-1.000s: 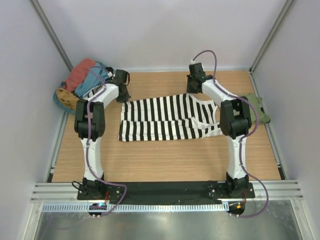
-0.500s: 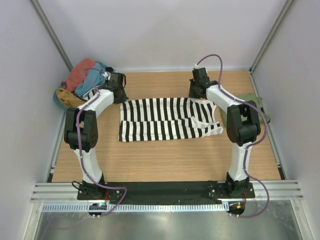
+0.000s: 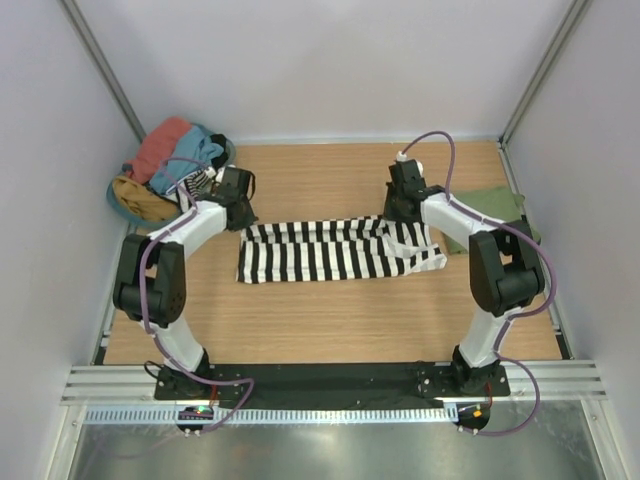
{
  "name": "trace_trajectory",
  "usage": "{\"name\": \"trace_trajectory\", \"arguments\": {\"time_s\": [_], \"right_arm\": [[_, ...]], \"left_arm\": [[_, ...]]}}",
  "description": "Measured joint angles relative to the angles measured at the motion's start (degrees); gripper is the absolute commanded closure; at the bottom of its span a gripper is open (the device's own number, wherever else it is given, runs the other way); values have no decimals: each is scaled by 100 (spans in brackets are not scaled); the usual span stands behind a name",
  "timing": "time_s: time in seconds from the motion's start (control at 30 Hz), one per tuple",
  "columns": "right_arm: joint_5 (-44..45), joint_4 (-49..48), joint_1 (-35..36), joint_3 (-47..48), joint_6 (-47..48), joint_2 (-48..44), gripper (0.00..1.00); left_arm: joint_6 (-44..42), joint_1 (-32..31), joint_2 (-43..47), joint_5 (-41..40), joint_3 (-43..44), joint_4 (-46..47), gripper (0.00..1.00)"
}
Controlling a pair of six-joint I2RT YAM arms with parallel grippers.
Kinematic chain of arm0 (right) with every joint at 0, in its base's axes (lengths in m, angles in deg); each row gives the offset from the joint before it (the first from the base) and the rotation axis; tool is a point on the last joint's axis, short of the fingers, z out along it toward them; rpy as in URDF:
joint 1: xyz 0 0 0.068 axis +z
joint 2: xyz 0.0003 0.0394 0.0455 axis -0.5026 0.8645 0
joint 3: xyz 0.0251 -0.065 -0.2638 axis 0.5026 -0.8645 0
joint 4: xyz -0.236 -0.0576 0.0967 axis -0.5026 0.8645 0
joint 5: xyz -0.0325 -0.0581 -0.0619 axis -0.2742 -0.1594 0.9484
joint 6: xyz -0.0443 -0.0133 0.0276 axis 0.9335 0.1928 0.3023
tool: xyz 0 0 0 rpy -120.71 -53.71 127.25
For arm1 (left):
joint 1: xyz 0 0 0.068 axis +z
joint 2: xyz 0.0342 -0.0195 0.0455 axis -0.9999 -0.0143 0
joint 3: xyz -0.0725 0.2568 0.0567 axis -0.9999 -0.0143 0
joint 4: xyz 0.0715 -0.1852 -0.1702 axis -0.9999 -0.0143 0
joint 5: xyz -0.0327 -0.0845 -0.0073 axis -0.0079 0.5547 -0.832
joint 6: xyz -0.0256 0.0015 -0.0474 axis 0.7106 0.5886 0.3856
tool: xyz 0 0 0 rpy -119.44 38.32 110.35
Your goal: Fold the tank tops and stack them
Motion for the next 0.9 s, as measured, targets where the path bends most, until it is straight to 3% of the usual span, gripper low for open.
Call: {"name": "trace_trajectory", "arguments": {"time_s": [0.83,0.9], "right_arm": [[221,-251,413,-1453,-317,-1276,99],[247,-256,463,-1582,-341,-1370,99]], "left_arm": [[304,-101,1423,-428,-1279,-20,100],[367,-101,1552,-420,-1456,-20,96]]}}
